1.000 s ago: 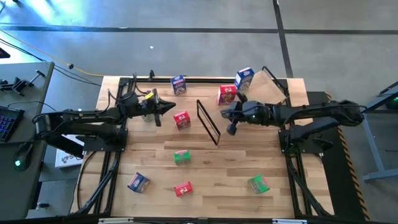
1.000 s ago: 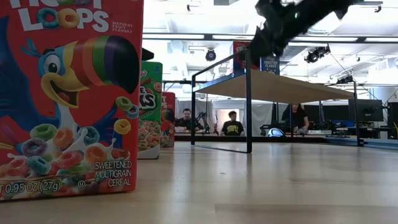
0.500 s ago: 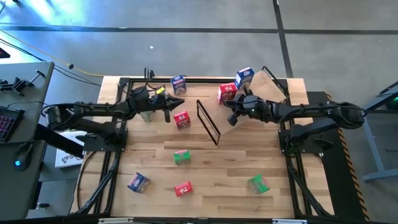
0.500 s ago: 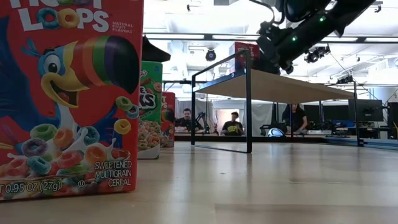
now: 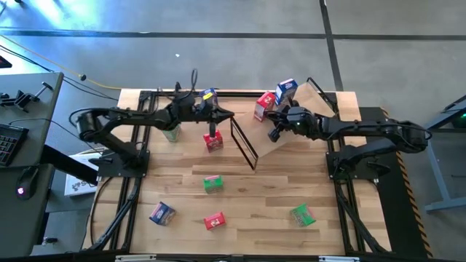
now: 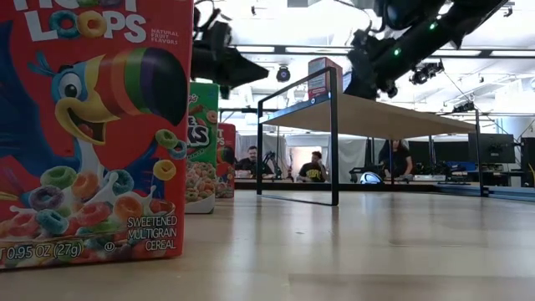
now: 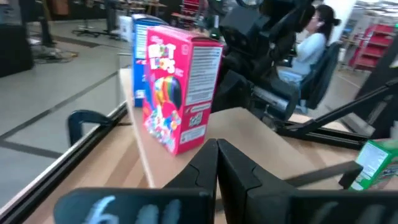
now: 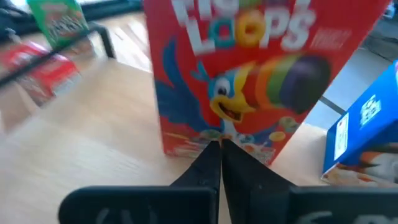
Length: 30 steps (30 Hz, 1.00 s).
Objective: Stack cereal on shelf
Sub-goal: Put the middle right red cereal box on the shelf
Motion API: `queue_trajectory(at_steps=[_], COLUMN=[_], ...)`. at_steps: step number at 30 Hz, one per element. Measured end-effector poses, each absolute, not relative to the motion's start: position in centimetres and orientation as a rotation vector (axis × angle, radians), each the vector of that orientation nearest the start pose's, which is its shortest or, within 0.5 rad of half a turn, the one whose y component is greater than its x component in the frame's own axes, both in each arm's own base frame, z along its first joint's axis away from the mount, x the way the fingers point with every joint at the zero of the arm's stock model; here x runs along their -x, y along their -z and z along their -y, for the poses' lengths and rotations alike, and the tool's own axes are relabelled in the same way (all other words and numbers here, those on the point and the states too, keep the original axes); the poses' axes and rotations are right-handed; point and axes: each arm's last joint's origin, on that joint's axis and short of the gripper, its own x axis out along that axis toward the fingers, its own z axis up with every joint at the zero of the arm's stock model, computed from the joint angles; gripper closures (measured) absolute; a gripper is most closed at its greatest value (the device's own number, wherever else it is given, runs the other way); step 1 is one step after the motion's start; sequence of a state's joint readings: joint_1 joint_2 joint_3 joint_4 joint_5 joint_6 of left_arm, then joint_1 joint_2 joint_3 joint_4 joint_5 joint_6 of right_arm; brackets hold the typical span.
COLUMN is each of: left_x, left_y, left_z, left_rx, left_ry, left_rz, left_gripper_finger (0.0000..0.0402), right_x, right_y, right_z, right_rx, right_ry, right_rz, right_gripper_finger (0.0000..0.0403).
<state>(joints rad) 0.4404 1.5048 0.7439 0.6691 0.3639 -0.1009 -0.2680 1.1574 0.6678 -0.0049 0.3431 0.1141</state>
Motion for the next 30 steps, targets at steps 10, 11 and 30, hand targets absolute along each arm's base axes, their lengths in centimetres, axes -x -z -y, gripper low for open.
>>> queue_trajectory(at_steps=[10,11,30], left_x=[-34.3,-34.6,-38.2], left_y=[-24.1,-24.2,-23.8], left_z=[-12.7,-12.7,-13.9], left_rx=[0.104,0.1,0.087], left_ry=[0.045,0.048,-0.008], left_rz=[-0.074,-0.075,-0.095], left_gripper_finger=[0.0401,0.0401,0.0401], right_x=[-22.2,-22.2,-22.2], right_y=[-25.3,-25.3,-25.2], right_z=[7.0,7.1,7.2], right_rx=[-0.066,-0.061,-0.051], right_ry=[0.607,0.606,0.647], right_rz=[-0.405,-0.407,-0.41], right_gripper_finger=[0.0403,0.0403,0.0403])
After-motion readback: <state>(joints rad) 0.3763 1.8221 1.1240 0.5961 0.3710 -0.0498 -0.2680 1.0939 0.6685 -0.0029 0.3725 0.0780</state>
